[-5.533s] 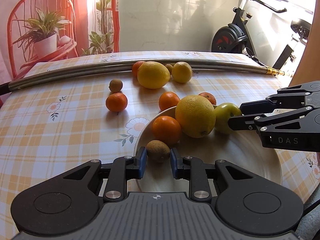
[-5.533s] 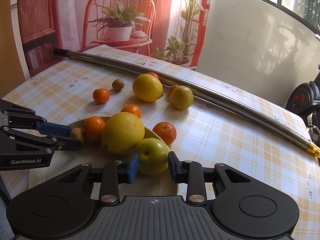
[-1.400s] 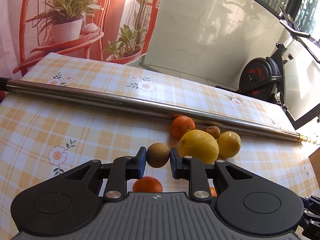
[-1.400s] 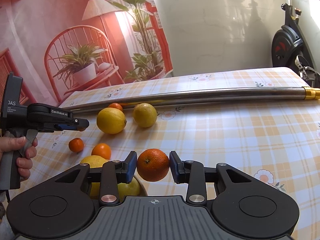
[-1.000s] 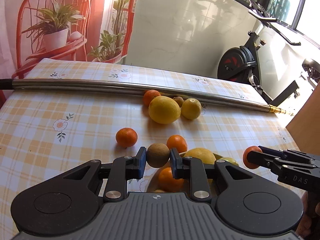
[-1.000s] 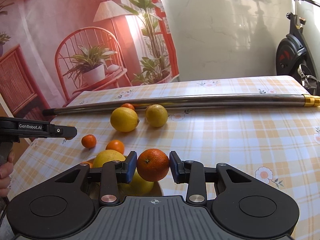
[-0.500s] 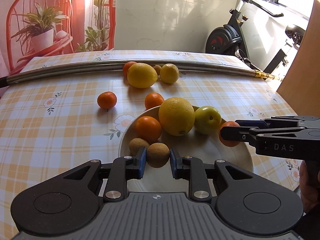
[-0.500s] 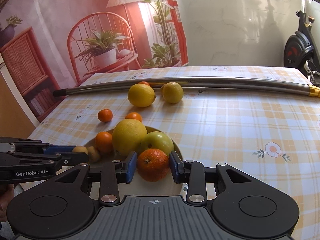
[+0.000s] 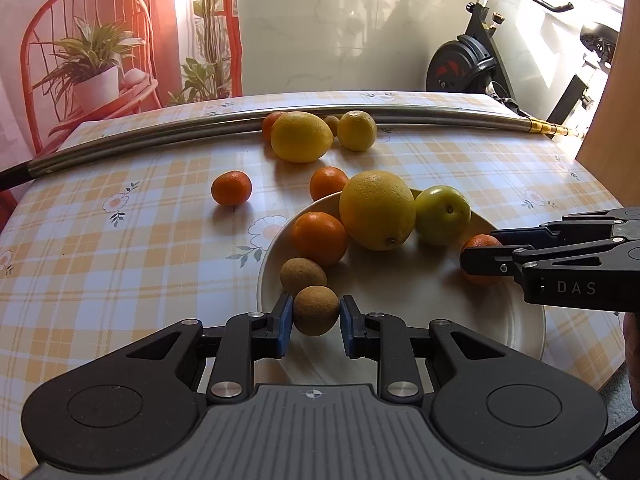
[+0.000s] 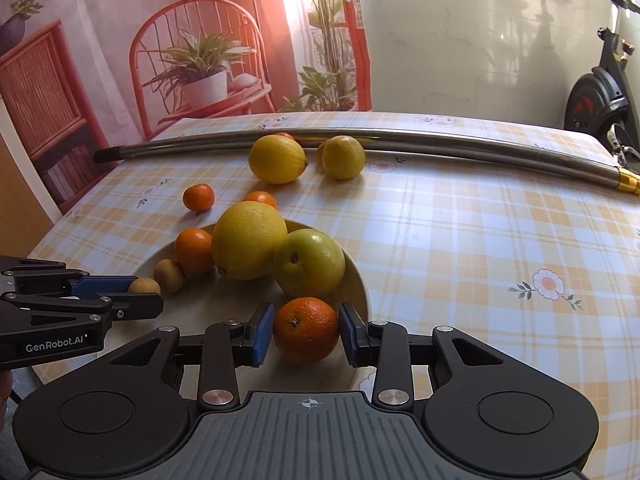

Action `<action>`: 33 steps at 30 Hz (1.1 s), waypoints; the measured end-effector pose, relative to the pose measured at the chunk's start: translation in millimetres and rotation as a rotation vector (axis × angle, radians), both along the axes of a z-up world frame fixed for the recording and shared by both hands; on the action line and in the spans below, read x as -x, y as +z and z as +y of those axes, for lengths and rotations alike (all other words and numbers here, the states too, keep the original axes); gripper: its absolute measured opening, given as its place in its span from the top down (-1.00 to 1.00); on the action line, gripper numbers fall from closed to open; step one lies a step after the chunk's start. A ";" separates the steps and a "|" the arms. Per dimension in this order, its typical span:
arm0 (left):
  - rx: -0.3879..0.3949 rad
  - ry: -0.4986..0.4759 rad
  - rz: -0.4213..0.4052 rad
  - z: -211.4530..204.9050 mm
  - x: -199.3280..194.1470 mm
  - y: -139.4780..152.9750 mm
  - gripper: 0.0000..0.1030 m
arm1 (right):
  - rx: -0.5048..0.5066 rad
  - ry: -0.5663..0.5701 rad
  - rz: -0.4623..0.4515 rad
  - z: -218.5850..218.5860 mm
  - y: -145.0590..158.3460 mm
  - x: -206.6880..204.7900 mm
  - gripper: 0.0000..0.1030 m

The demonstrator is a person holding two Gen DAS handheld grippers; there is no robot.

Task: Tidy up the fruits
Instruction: 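Lower the tangerine into the plate and open the right tool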

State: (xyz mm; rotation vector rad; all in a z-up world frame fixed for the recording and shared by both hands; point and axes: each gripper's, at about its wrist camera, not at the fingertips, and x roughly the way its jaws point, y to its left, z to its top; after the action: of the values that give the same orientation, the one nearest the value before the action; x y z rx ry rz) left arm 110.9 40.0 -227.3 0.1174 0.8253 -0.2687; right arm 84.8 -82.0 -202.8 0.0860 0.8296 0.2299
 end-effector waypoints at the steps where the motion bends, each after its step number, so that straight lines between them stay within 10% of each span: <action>1: -0.005 0.004 -0.005 0.3 0.3 -0.5 0.48 | 0.009 0.001 -0.002 0.6 -1.4 0.4 0.37; 33: -0.044 0.028 -0.064 -8.2 16.4 1.6 0.48 | 0.095 0.026 -0.043 5.1 12.5 13.7 0.35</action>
State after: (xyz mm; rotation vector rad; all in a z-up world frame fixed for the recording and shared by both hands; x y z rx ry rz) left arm 94.5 31.8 -225.7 0.1552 0.7687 -0.2193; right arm 71.1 -76.9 -190.3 -0.0185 0.7980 0.2160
